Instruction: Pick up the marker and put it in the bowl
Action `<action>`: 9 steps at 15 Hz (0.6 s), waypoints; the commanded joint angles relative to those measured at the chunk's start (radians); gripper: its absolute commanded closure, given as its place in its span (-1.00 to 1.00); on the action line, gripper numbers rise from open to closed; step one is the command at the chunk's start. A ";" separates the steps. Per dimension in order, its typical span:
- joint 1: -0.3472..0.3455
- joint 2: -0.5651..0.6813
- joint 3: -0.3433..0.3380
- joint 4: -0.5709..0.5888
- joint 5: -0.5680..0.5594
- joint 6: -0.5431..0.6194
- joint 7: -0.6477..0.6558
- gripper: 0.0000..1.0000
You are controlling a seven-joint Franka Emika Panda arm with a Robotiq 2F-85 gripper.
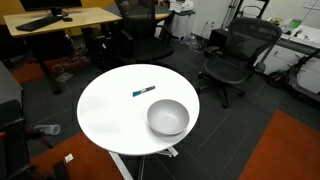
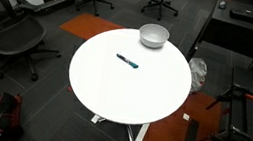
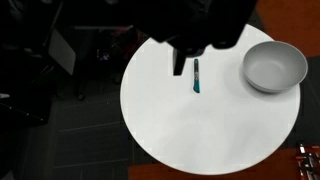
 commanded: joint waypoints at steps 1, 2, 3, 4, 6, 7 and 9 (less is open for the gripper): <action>-0.011 0.001 0.008 0.002 0.004 -0.003 -0.004 -1.00; -0.011 0.001 0.008 0.002 0.004 -0.003 -0.004 -1.00; -0.011 0.001 0.008 0.002 0.004 -0.003 -0.004 -1.00; -0.011 0.001 0.008 0.002 0.004 -0.003 -0.004 -1.00; -0.011 0.001 0.008 0.002 0.004 -0.003 -0.004 -1.00; -0.010 0.004 0.007 0.006 0.004 -0.002 -0.009 -1.00; -0.012 0.027 0.003 0.025 0.003 -0.003 -0.016 -1.00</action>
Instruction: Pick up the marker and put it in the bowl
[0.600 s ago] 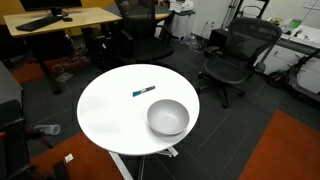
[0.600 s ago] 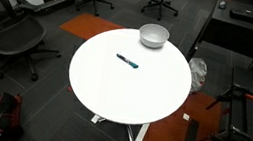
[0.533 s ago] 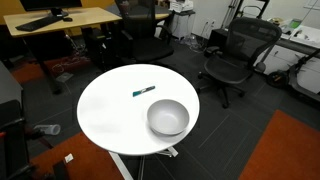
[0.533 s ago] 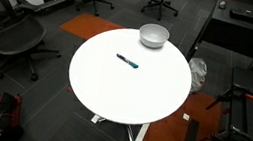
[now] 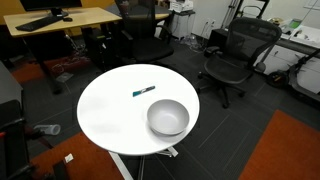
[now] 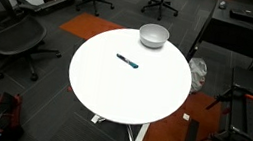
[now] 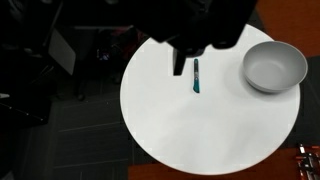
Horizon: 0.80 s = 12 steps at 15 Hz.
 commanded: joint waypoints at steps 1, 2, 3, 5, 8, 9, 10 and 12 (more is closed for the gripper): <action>-0.014 0.041 0.002 0.037 -0.001 -0.004 -0.013 -1.00; -0.018 0.057 0.002 0.048 -0.010 0.002 -0.016 -1.00; -0.019 0.073 -0.001 0.059 -0.013 0.000 -0.021 -1.00; -0.025 0.114 -0.004 0.083 -0.018 0.018 -0.023 -1.00; -0.037 0.175 -0.003 0.111 -0.036 0.060 -0.015 -1.00; -0.042 0.197 0.001 0.114 -0.052 0.089 -0.004 -1.00; -0.046 0.220 0.002 0.117 -0.063 0.121 0.003 -1.00; -0.051 0.258 0.003 0.109 -0.082 0.192 0.018 -1.00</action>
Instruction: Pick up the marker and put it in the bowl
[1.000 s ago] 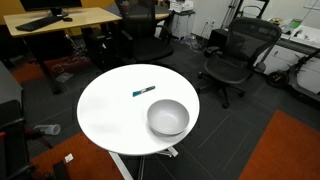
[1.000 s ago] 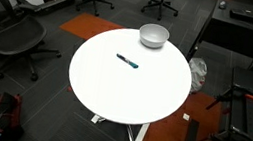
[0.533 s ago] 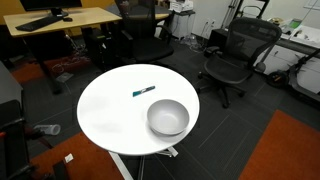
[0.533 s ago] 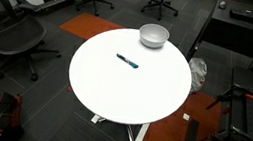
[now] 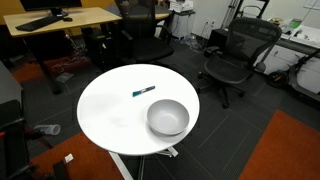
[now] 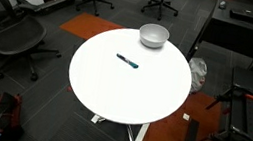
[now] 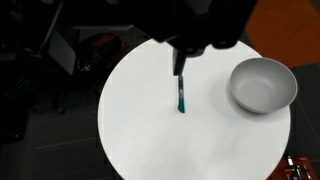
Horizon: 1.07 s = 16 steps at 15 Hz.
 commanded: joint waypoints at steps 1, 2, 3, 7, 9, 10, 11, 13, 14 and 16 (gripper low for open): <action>-0.016 0.091 0.006 0.026 -0.033 0.097 0.024 -1.00; -0.020 0.117 0.004 0.024 -0.038 0.131 0.031 -1.00; -0.020 0.144 0.001 0.026 -0.030 0.150 0.026 -1.00; -0.028 0.242 -0.004 0.030 -0.030 0.260 0.040 -1.00; -0.027 0.297 -0.010 0.046 -0.010 0.296 0.019 -1.00; -0.028 0.327 -0.012 0.058 -0.013 0.305 0.019 -1.00; -0.029 0.353 -0.015 0.070 -0.013 0.313 0.014 -1.00; -0.032 0.407 -0.019 0.100 -0.009 0.321 0.006 -1.00; -0.035 0.436 -0.022 0.120 -0.005 0.325 0.002 -1.00; -0.039 0.483 -0.024 0.151 -0.001 0.329 -0.003 -1.00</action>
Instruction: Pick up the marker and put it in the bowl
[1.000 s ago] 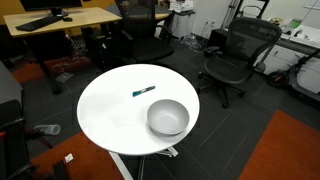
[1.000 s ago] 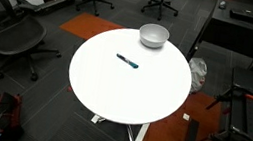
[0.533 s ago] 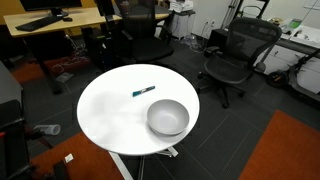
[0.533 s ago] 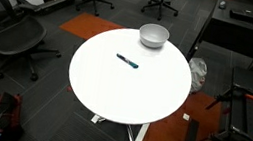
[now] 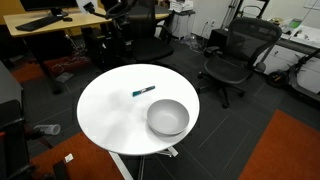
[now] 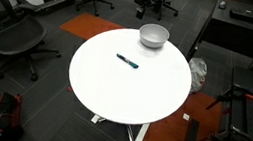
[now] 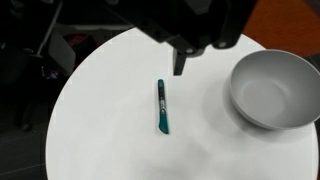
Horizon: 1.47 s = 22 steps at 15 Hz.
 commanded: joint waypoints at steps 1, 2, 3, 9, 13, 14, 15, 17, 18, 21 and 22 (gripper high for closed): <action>-0.014 0.104 -0.002 0.087 0.014 0.014 -0.013 -1.00; -0.019 0.129 0.000 0.107 0.019 0.013 -0.021 -1.00; -0.022 0.157 0.000 0.128 0.020 0.010 -0.022 -1.00; -0.029 0.321 0.009 0.246 0.023 -0.006 -0.014 -1.00; -0.035 0.414 0.020 0.299 0.038 -0.010 -0.020 -1.00; -0.035 0.435 0.018 0.312 0.035 -0.011 -0.015 -1.00; -0.034 0.458 0.013 0.327 0.029 -0.009 -0.008 -1.00; -0.038 0.498 0.014 0.355 0.029 -0.006 -0.011 -1.00; -0.038 0.516 0.011 0.368 0.026 -0.006 -0.007 -1.00; -0.039 0.576 0.006 0.419 0.019 0.000 0.000 -1.00; -0.040 0.592 0.007 0.436 0.019 -0.005 0.000 -1.00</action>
